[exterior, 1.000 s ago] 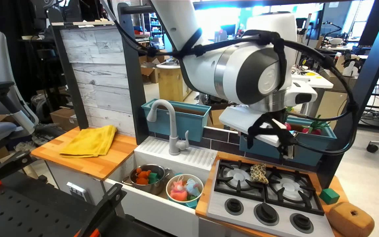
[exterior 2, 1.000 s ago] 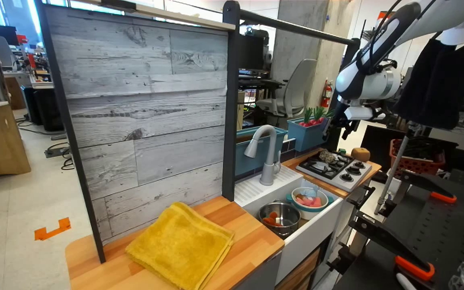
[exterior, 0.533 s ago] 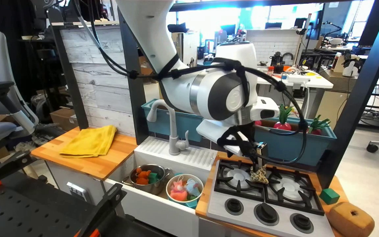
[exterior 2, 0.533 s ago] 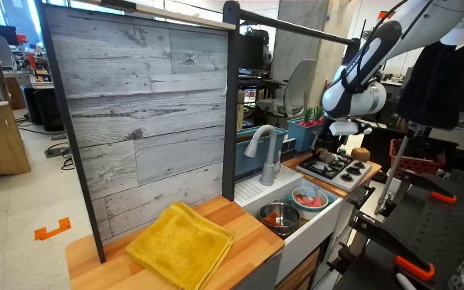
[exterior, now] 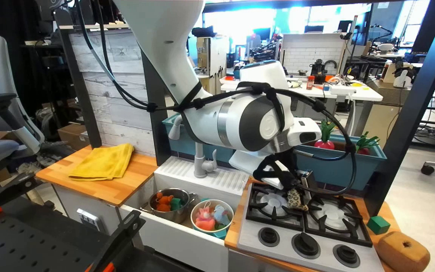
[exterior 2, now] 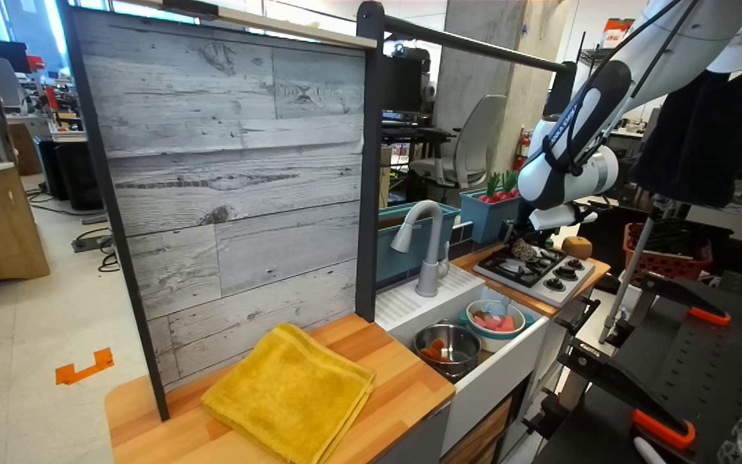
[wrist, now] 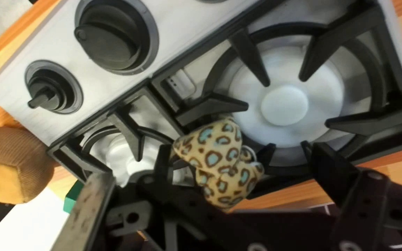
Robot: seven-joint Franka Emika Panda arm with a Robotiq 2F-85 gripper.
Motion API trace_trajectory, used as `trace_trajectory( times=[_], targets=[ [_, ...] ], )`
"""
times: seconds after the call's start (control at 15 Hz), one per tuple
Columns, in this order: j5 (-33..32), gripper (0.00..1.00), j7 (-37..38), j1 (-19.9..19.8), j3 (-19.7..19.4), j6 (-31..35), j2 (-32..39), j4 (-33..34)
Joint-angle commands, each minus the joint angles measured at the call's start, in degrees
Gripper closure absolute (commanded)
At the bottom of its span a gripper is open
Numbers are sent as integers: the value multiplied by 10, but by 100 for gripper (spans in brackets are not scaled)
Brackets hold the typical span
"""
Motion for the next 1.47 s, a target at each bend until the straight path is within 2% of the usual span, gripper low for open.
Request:
trace_trajectory(
  times=[0.0,0.07,0.13,0.27,0.33,0.53,0.67,0.73,0.93,1.2,1.33,1.4],
  targets=[
    [-5,3,9,5,-21,11,-8,-2],
    [-3,15,12,3,-23,7,1,11],
    [-2,22,16,4,-25,5,10,23],
    [3,26,29,5,-22,16,35,48],
    [4,13,39,10,-25,21,48,60],
    [6,10,72,27,-40,26,90,100],
    [8,35,91,33,-48,26,113,124],
    [9,37,97,34,-52,24,120,133],
    [7,56,102,34,-58,21,117,136],
    [-1,81,77,31,-41,44,65,75],
    [-4,93,50,26,-23,59,21,19],
    [-8,96,30,24,-11,60,-8,-17]
  ],
)
